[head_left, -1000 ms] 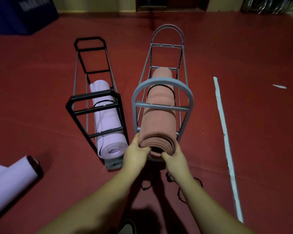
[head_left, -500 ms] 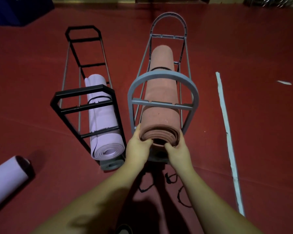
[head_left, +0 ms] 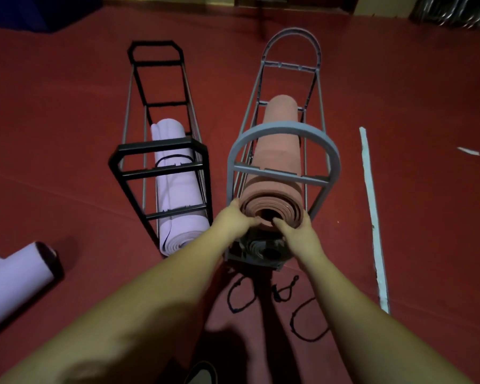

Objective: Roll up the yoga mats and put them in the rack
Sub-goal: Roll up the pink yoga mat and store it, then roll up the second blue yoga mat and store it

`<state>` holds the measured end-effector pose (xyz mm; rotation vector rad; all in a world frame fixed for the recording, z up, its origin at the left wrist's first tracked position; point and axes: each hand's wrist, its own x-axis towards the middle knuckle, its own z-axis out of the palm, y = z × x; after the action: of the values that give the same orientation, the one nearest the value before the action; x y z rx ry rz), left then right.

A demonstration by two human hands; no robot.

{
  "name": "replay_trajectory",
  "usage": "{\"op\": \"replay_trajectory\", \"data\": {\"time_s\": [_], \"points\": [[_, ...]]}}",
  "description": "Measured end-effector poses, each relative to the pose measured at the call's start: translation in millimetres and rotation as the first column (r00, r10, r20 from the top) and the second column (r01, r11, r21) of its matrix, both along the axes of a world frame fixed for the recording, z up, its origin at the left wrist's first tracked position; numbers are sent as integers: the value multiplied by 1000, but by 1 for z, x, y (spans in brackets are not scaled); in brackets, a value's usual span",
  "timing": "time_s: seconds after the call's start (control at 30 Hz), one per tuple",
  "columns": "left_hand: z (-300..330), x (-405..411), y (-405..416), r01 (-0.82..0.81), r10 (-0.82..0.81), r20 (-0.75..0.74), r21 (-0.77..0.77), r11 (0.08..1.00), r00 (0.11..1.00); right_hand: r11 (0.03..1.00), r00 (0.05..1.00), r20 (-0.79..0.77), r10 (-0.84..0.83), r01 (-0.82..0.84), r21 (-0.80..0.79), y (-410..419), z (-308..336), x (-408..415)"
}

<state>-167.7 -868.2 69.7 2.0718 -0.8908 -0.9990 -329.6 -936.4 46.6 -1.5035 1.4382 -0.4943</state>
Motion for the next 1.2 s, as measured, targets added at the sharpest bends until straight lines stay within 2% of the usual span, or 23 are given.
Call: {"op": "replay_trajectory", "data": {"time_s": [0.17, 0.27, 0.43, 0.53, 0.67, 1.0, 1.2], "points": [[29, 3, 40, -46, 46, 34, -2, 999, 998, 980, 990, -110, -84, 102, 173, 21, 24, -6], [57, 10, 70, -64, 65, 33, -18, 998, 997, 970, 971, -194, 136, -90, 228, 48, 59, 2], [111, 34, 125, -73, 78, 84, -60, 996, 993, 858, 863, -122, 491, -455, 236, 106, 131, 46], [143, 57, 171, -116, 128, 108, -107, 987, 986, 801, 794, -129, 594, -569, 185, 147, 174, 80], [162, 92, 232, -191, 209, 125, -139, 972, 970, 728, 711, -158, 685, -657, 198, 197, 206, 118], [152, 167, 399, -362, 371, 100, -97, 927, 923, 506, 444, -298, 845, -844, 179, 327, 206, 204], [118, 192, 507, -465, 465, 71, -16, 885, 883, 268, 126, -488, 864, -935, 233, 396, 175, 264]]}}
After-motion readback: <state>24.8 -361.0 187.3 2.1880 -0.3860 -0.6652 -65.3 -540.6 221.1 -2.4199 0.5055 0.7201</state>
